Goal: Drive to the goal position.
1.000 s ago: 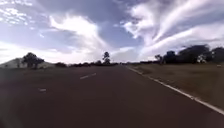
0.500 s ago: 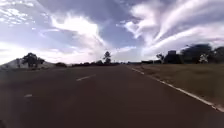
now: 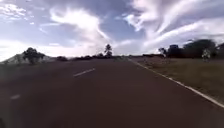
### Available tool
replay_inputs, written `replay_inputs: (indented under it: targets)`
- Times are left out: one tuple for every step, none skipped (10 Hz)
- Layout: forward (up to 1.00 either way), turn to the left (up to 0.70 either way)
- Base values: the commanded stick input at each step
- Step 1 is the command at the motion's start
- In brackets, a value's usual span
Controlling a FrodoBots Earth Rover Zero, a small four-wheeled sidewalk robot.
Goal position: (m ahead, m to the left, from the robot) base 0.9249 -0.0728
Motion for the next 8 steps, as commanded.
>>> replay_inputs:
  targets:
    - [1.0, 0.0]
    - [1.0, 0.0]
    - [1.0, 0.0]
    - [1.0, 0.0]
    - [1.0, 0.0]
    - [1.0, 0.0]
    - [1.0, 0.0]
    - [1.0, 0.0]
